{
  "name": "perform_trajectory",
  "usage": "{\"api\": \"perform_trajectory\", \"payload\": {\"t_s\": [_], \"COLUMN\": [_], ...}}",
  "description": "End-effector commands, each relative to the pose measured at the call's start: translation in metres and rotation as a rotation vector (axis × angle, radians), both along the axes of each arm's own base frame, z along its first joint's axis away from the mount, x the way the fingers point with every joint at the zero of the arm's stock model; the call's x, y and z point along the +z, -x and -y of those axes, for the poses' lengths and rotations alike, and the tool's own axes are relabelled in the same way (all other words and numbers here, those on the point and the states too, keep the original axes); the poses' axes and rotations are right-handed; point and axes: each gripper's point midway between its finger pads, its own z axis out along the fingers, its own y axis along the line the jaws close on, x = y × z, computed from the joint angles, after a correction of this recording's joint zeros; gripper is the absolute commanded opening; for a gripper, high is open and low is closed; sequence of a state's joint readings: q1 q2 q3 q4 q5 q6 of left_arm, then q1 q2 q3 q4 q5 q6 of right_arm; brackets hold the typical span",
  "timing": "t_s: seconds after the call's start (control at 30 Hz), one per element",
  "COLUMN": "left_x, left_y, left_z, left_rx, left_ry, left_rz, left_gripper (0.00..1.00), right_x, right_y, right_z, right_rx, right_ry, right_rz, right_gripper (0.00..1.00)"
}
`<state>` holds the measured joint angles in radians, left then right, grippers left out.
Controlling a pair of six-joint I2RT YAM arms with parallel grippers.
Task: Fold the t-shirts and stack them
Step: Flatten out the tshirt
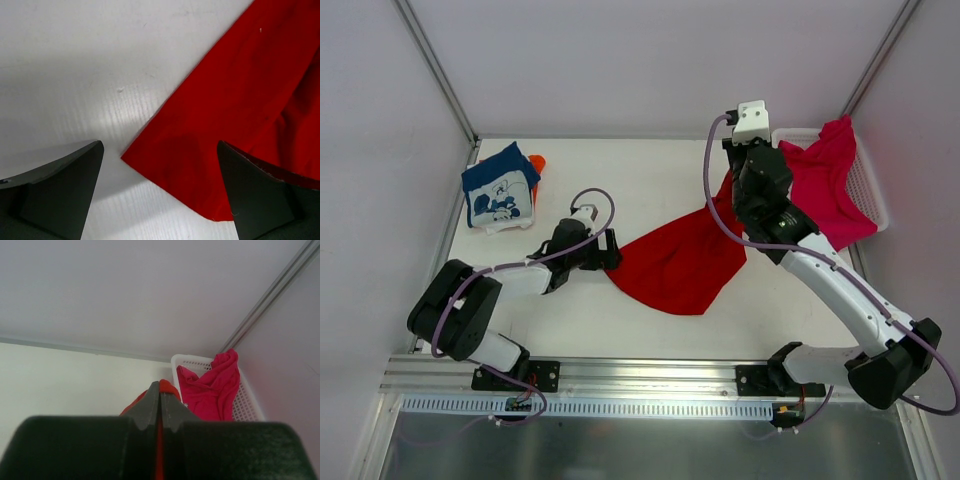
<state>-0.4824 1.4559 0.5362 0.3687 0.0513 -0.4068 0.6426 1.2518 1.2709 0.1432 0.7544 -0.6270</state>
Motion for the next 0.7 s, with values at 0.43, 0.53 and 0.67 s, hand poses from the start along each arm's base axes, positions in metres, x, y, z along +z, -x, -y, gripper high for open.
{"api": "perform_trajectory", "payload": {"t_s": [0.43,0.53,0.67], "left_x": [-0.009,-0.013,-0.021], "left_y": [0.003,0.006,0.012], "left_z": [0.01,-0.004,-0.011], "left_rx": [-0.043,0.006,0.03], "left_ry": [0.067,0.026,-0.016], "left_rz": [-0.053,-0.056,-0.098], "left_gripper": [0.84,0.8,0.82], "right_x": [0.024,0.024,0.026], "right_y": [0.01,0.011,0.013], "right_z": [0.011,0.012,0.015], "right_rx": [-0.017,-0.022,-0.028], "right_ry": [-0.101,-0.103,-0.106], "right_rz": [0.09,0.091,0.094], "right_gripper": [0.0,0.0,0.0]}}
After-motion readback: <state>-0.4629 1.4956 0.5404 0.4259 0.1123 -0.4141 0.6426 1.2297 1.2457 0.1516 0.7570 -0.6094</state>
